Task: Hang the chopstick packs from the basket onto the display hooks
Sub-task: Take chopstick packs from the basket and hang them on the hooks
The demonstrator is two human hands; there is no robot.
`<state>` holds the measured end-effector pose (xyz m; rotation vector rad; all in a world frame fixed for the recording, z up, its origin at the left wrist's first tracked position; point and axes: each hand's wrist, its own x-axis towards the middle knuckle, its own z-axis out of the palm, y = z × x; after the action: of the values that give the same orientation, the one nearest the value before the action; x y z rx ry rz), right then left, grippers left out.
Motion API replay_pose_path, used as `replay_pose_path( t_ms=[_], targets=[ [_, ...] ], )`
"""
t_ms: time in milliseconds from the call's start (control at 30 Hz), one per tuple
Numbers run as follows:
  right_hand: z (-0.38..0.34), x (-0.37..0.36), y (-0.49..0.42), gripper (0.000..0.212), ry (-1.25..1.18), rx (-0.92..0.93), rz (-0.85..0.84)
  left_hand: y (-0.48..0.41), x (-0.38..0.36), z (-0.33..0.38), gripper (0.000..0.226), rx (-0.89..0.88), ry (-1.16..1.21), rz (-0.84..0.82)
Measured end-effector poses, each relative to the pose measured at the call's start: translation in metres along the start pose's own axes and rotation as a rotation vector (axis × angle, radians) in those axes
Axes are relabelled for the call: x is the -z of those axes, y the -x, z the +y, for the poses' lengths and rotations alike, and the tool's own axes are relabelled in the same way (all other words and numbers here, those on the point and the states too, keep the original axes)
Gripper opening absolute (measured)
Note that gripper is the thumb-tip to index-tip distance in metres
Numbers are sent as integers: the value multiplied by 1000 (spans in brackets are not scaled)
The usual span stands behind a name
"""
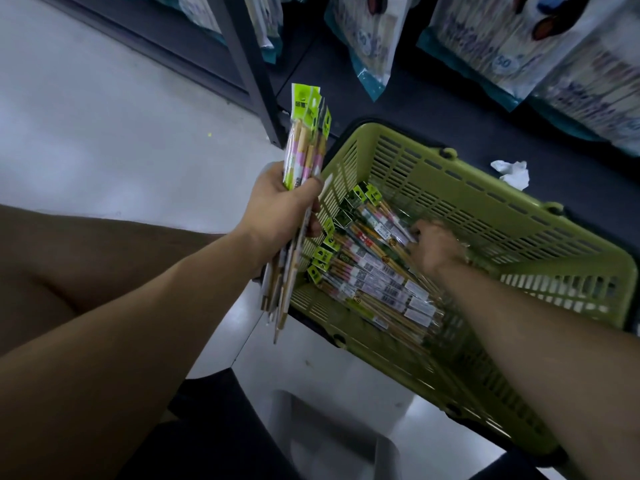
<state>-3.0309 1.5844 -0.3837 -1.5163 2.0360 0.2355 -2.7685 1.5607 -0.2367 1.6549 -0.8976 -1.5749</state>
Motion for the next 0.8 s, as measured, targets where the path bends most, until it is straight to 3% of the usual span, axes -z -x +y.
replay_pose_path(
  t_ms=[167,400,533,800],
  targets=[
    [-1,-2,2,23,-104,59,-20,1,-1,2,37,-6,-5,-4],
    [-10,-2,3,35,-52,50,-66,2,-2,4,31,-8,-24,8],
    [-5,-2,1,31,36,34,36,3,-3,5,30,-5,-45,3],
    [-7,-2,-3,38,51,25,55,4,-3,7,29,3,-58,5]
  ],
)
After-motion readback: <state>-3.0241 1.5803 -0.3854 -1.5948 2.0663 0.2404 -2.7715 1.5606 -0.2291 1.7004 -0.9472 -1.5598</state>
